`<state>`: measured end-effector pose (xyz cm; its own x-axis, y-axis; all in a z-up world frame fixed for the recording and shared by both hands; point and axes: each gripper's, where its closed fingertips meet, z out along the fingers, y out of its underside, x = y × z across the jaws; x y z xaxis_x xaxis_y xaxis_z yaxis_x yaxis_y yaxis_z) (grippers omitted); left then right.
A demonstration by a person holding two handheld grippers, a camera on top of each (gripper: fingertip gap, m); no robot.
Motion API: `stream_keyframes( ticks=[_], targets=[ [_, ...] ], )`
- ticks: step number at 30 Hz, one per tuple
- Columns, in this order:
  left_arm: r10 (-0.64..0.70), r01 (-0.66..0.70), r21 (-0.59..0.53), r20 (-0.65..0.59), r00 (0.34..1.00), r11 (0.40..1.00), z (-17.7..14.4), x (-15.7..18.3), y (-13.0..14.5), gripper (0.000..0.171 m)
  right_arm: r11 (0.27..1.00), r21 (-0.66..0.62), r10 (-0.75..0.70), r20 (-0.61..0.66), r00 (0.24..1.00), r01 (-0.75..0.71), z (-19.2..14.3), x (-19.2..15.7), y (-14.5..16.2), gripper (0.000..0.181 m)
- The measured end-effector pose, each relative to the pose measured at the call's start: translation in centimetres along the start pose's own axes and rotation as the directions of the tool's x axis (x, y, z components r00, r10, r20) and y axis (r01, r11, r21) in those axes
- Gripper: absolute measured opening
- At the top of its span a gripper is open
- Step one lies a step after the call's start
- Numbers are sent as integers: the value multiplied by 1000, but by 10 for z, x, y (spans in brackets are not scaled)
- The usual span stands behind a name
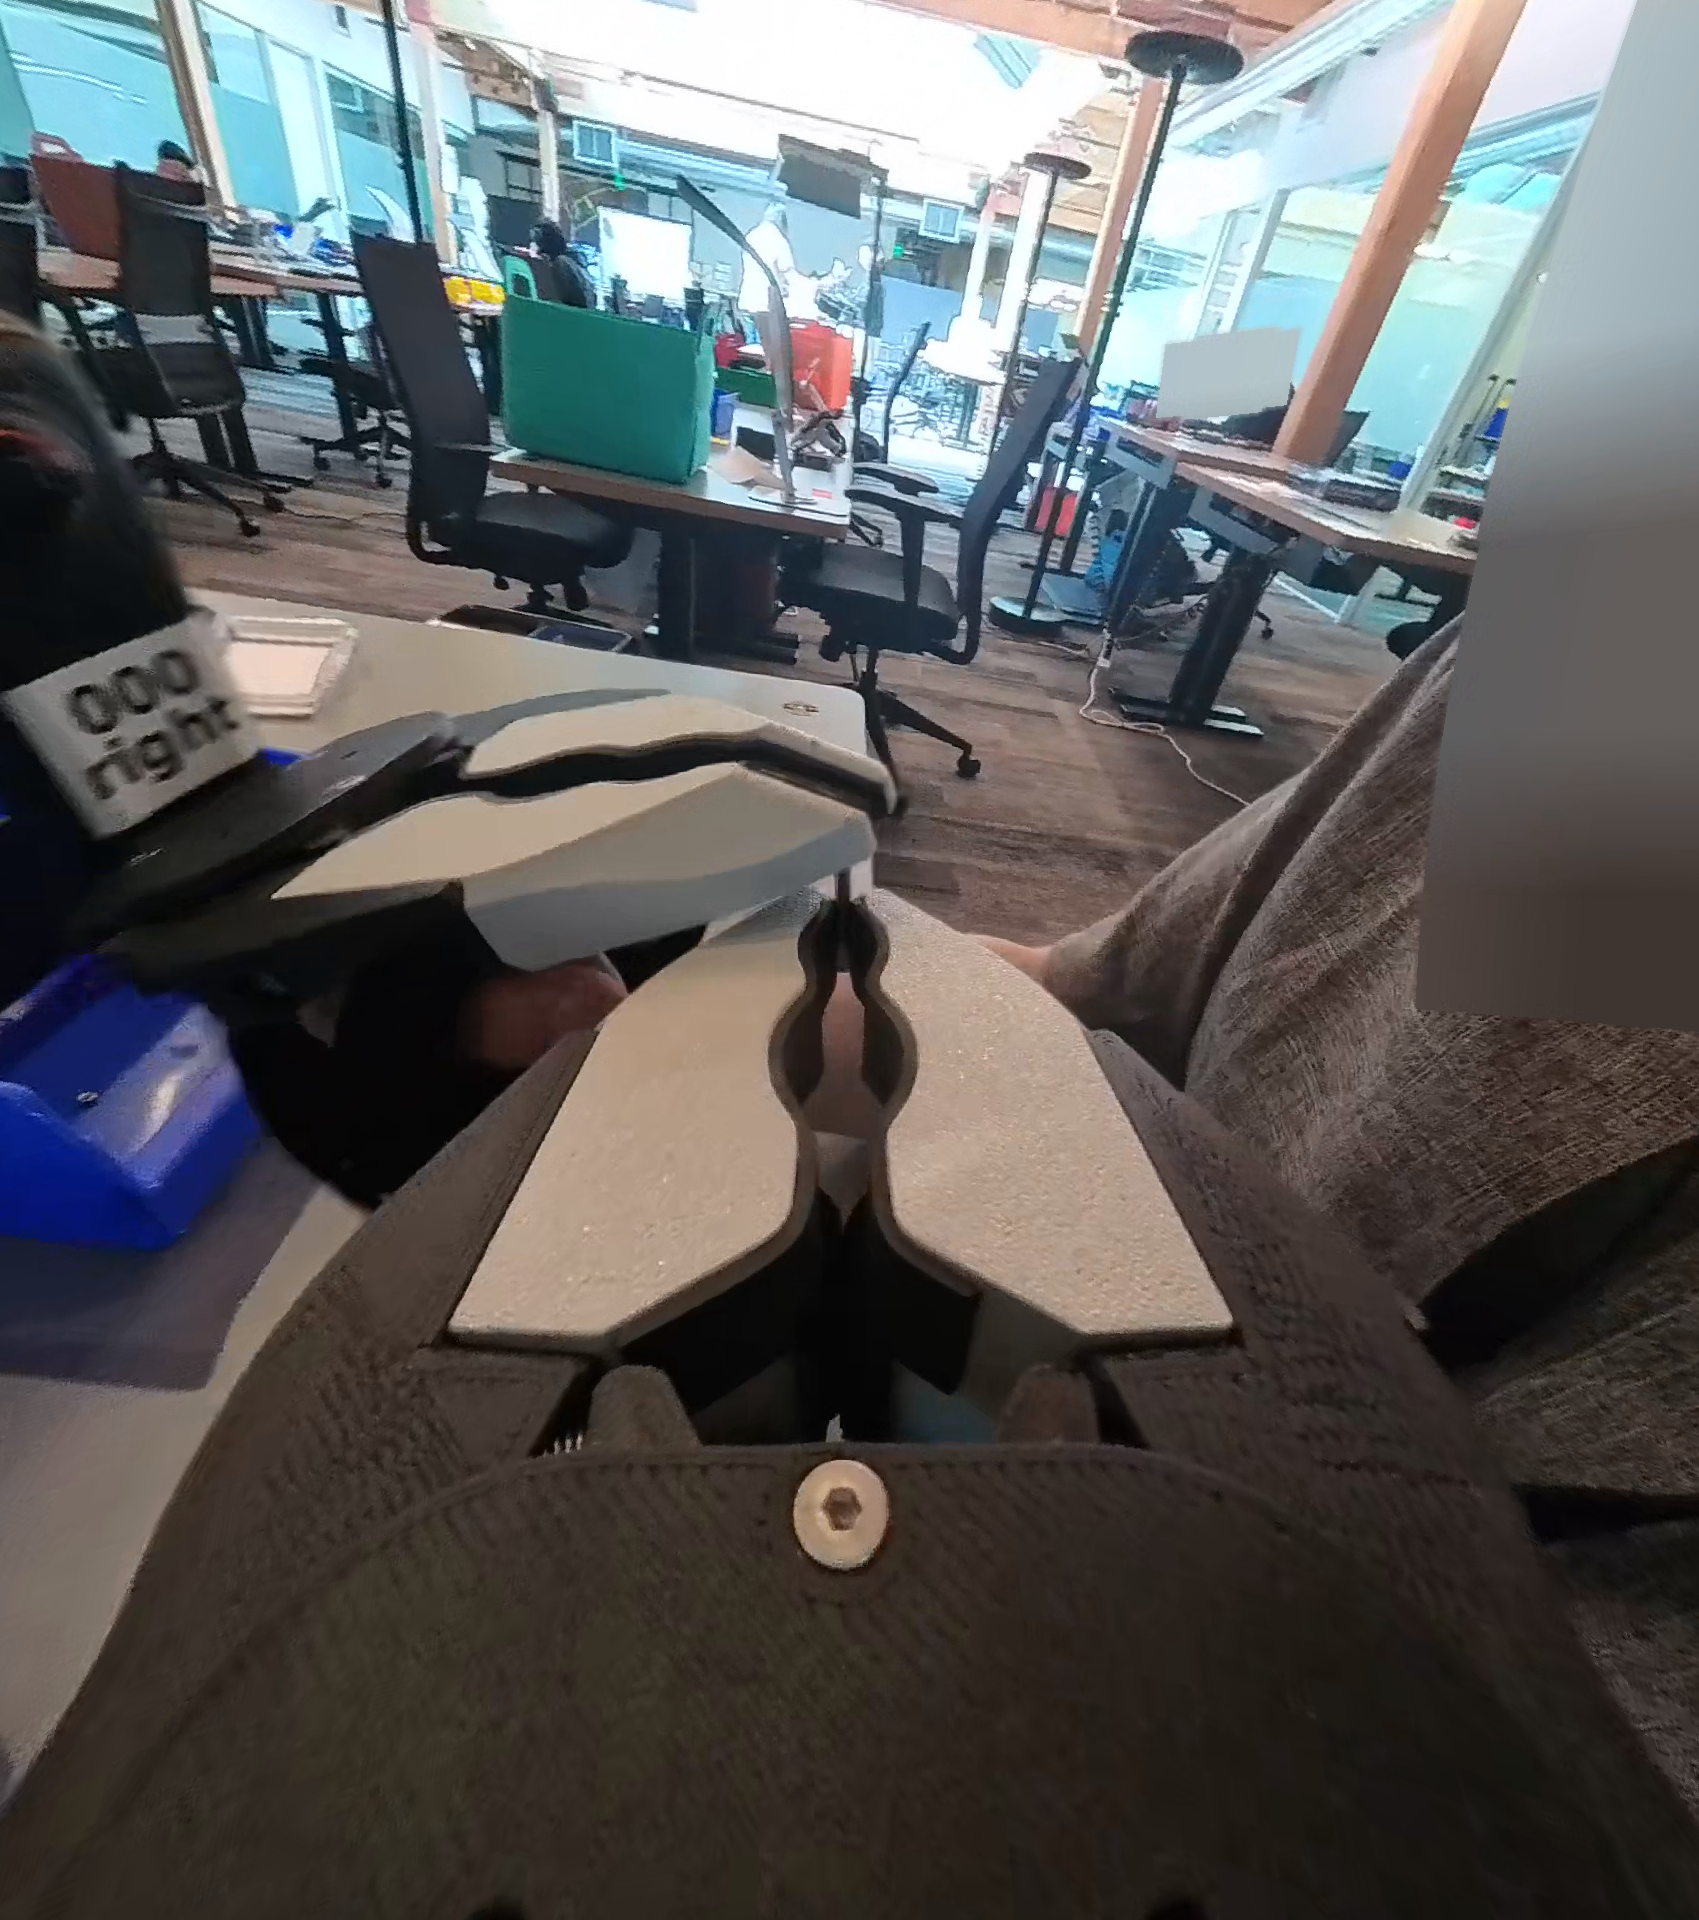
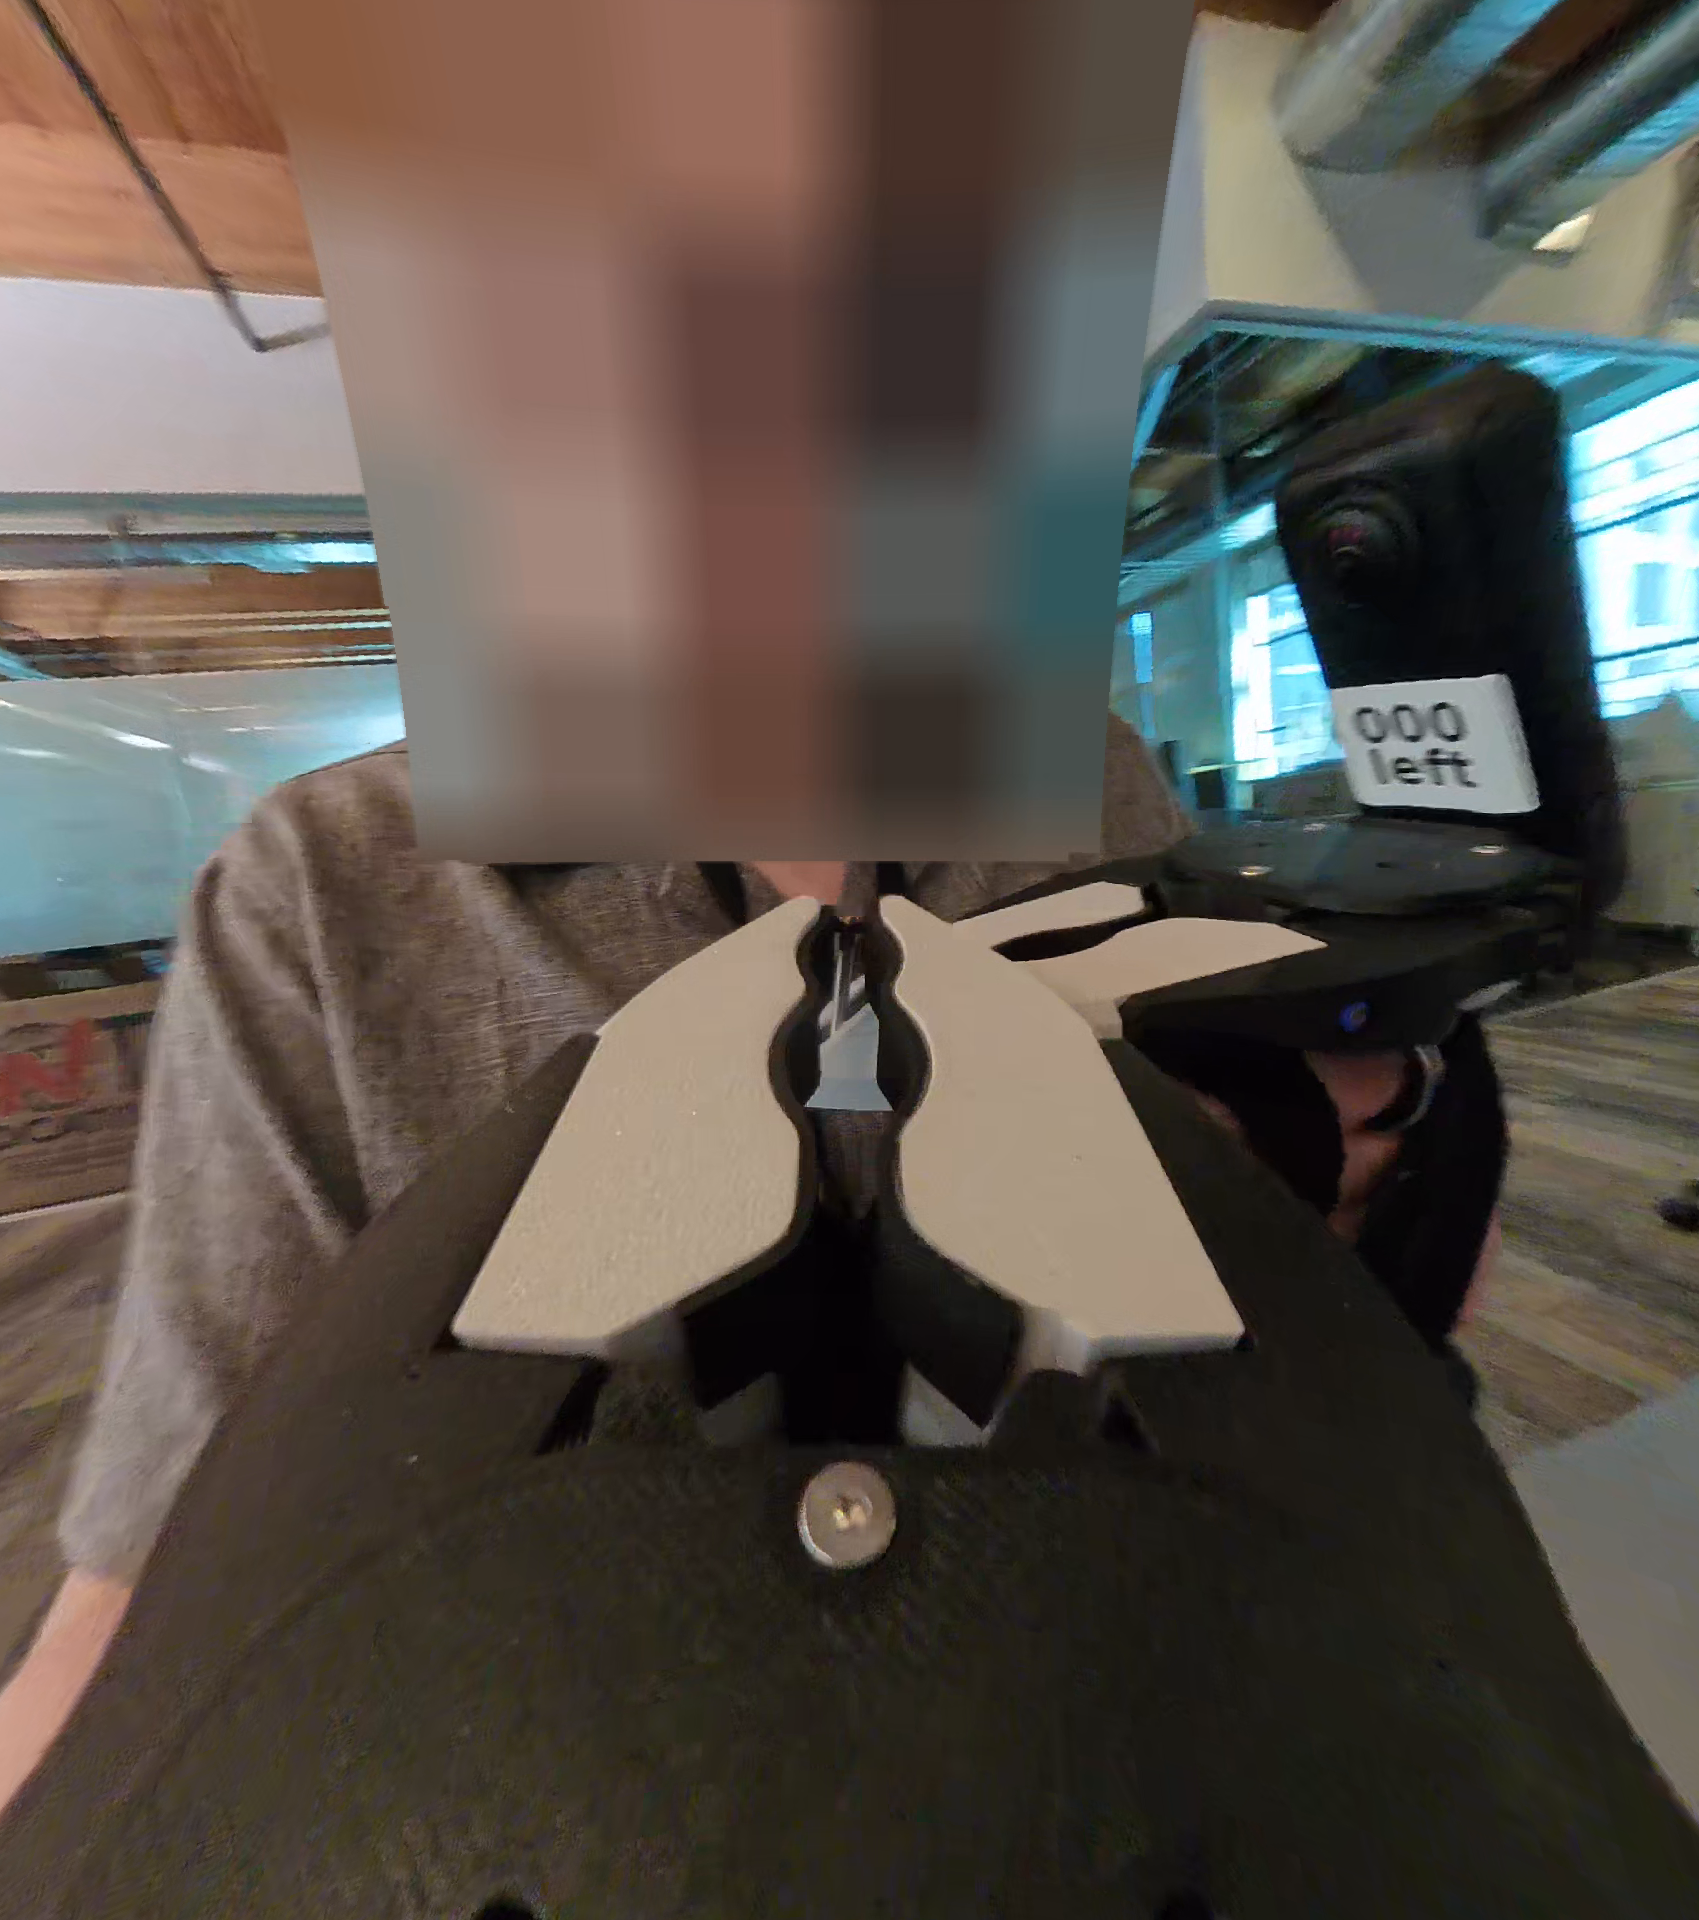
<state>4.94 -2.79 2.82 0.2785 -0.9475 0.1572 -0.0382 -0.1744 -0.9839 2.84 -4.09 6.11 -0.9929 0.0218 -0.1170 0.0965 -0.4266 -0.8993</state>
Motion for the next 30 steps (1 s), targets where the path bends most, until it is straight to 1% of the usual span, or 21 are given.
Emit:
stream_keyframes(
  ticks=[1, 4, 5, 6, 7, 8, 9, 10, 11, 12, 13, 14, 15, 16, 17, 19, 20, 22, 25, 30],
  targets=[
    [2, -2, 3, 6, 1000, 1000, -1, -1, -1, 2, 1000, 5, -22, -66, 998, 22, -1, 3, -2, 7],
    [2, -2, 13, 14, 1000, 1000, -4, -3, -3, 2, 994, 22, -97, -261, 960, 106, -8, 6, -10, 33],
    [3, -4, 15, 22, 1000, 1000, -5, -5, -4, 2, 990, 12, -127, -357, 925, 140, -12, 9, -13, 38],
    [6, -6, 15, 37, 999, 1000, -6, -7, -5, 2, 985, -15, -160, -450, 878, 172, -15, 11, -14, 39],
    [4, -5, 13, 59, 998, 1000, -8, -11, -5, 2, 976, -37, -197, -559, 805, 214, -20, 14, -18, 36],
    [0, -1, 9, 92, 996, 1000, -10, -16, -5, 2, 961, -79, -246, -680, 690, 264, -26, 19, -21, 36],
    [-6, 6, 3, 132, 991, 1000, -13, -23, -4, 2, 938, -133, -300, -773, 558, 319, -31, 20, -24, 35],
    [-15, 16, -1, 179, 984, 1000, -16, -31, -3, 2, 913, -192, -331, -865, 377, 361, -41, 22, -29, 34],
    [-20, 23, -10, 225, 974, 1000, -18, -39, -1, 2, 878, -263, -364, -909, 204, 399, -47, 20, -32, 35],
    [-18, 24, -20, 264, 964, 1000, -20, -46, 1, 2, 852, -320, -367, -929, 38, 415, -54, 18, -34, 27],
    [-12, 23, -32, 301, 954, 999, -21, -51, 3, 2, 849, -364, -343, -931, -126, 383, -65, 19, -34, 23],
    [-7, 22, -43, 328, 945, 999, -22, -55, 5, 2, 835, -413, -366, -911, -193, 365, -63, 21, -31, 25],
    [-2, 21, -50, 347, 938, 999, -22, -58, 6, 2, 829, -451, -369, -885, -283, 331, -67, 23, -29, 19],
    [4, 19, -59, 363, 932, 998, -22, -60, 7, 2, 822, -490, -399, -859, -321, 291, -67, 28, -25, 21],
    [8, 20, -71, 376, 927, 997, -23, -61, 8, 3, 812, -511, -414, -844, -339, 282, -63, 30, -23, 22],
    [8, 24, -78, 387, 922, 997, -24, -62, 9, 2, 796, -534, -435, -832, -345, 285, -55, 34, -21, 22],
    [7, 26, -79, 391, 920, 997, -25, -63, 9, 2, 793, -545, -441, -822, -361, 272, -56, 36, -21, 22],
    [9, 24, -79, 393, 919, 997, -27, -63, 9, 2, 802, -547, -449, -817, -361, 241, -58, 42, -17, 22],
    [21, 15, -87, 395, 919, 996, -27, -63, 9, 2, 822, -520, -431, -835, -342, 232, -60, 47, -15, 18],
    [38, 5, -105, 404, 914, 994, -26, -63, 10, 2, 813, -537, -446, -823, -352, 225, -58, 49, -13, 10]
  ],
)
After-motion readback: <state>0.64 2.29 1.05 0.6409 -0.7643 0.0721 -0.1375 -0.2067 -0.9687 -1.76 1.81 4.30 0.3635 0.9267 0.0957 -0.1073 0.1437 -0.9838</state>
